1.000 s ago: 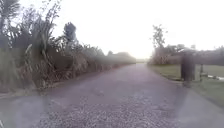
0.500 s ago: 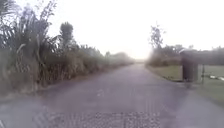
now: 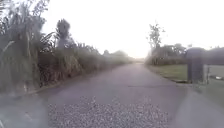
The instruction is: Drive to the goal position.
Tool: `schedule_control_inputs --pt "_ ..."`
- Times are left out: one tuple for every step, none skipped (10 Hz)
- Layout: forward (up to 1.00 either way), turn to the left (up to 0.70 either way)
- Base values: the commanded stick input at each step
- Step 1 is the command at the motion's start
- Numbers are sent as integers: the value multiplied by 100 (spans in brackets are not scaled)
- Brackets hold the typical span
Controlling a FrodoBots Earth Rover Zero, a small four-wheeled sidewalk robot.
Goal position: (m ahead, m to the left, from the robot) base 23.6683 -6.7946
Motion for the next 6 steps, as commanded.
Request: schedule_control_inputs --pt "70 -14" --pt "70 -14" --pt "70 -14" --pt "70 -14" --pt "70 -14" --pt "70 -14"
